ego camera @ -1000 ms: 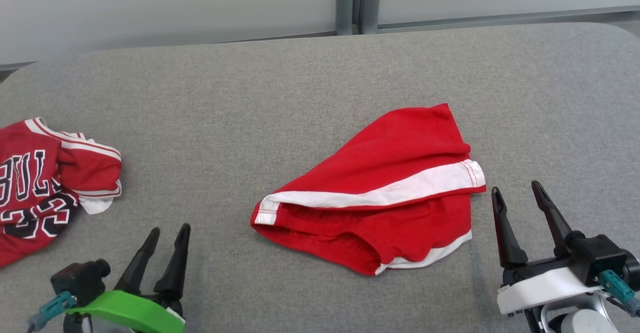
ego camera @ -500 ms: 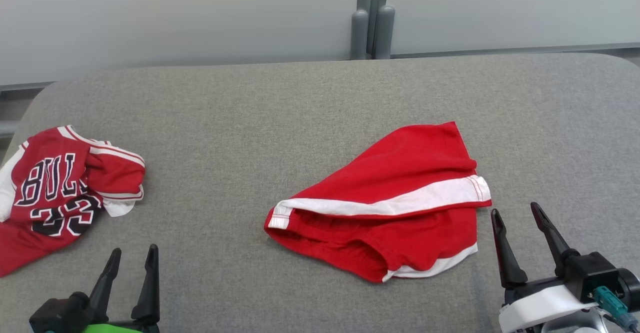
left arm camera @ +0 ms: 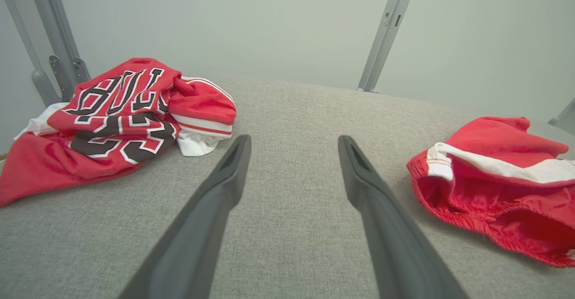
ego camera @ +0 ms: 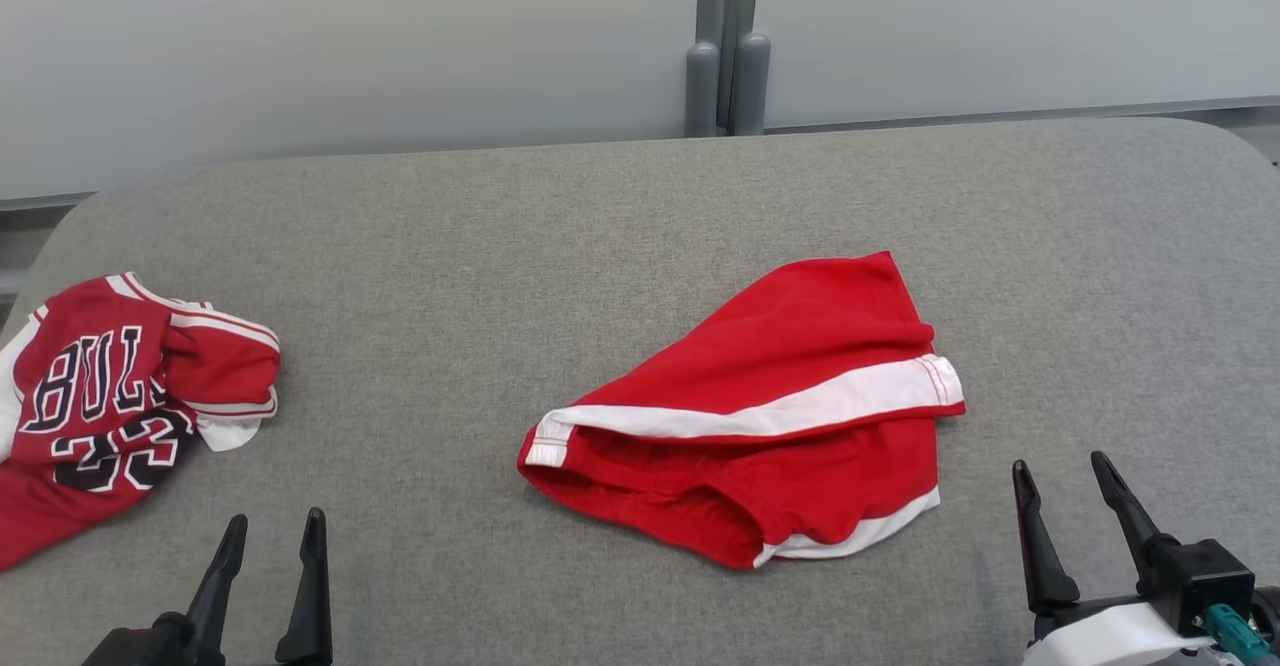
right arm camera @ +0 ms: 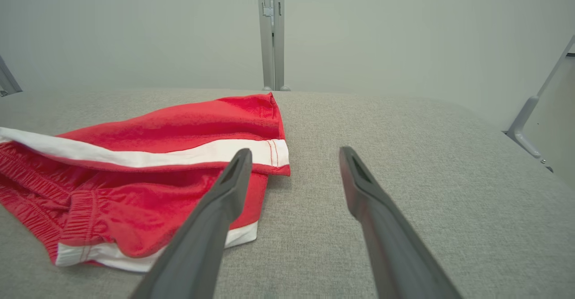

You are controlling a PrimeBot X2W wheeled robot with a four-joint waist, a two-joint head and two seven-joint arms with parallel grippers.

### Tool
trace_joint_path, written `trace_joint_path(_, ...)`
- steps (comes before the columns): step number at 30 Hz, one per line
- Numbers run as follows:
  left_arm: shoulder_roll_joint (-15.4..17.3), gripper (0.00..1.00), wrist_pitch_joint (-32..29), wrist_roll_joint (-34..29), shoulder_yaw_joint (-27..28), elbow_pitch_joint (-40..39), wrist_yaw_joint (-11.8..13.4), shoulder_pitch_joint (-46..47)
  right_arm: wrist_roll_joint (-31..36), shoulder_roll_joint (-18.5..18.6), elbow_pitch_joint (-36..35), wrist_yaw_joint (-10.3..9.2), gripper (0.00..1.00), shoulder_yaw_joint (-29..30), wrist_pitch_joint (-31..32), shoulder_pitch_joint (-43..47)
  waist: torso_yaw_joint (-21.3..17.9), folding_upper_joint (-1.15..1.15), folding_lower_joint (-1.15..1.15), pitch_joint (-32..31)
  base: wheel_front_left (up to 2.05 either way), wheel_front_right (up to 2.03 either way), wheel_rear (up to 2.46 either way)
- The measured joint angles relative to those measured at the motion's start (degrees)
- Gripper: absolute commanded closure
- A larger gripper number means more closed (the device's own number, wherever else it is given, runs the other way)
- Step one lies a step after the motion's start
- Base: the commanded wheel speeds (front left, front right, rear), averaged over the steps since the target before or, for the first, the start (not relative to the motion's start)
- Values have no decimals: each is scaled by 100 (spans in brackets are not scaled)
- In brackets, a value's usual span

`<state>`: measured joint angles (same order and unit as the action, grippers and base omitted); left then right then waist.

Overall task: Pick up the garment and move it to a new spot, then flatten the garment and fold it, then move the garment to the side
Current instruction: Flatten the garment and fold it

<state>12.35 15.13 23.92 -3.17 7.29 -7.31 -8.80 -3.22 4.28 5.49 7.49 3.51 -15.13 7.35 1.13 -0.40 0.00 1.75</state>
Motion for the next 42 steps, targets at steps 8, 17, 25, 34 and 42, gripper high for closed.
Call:
trace_joint_path(8, -36, 0, 0, -33, -94, -97, -8, -20, 9, -8, 83, 0, 0, 74, 0, -1, -61, 0, 0, 13, 0, 0, 0)
trace_joint_path(17, -8, 0, 0, -13, -189, -79, -8, -23, 9, -18, 127, 0, 0, 49, 0, -4, -57, 0, 0, -38, 0, 0, 0)
trace_joint_path(25, 19, 0, -646, 951, -933, -213, -8, 97, -210, 237, 326, 0, 0, -215, 0, -433, -50, 0, 0, 58, 0, 0, 0)
trace_joint_path(34, -250, 0, -3003, 2134, -1358, -1478, 483, 407, -486, 913, 706, 0, 0, -630, 1679, -1720, -18, 0, 0, 448, 0, 0, 0)
trace_joint_path(42, -385, 0, -4023, 2588, -1488, -2005, 1059, 742, -794, 1277, 651, 1, 0, -1083, 3066, -2313, 50, 0, 0, 1009, 0, 0, 0)
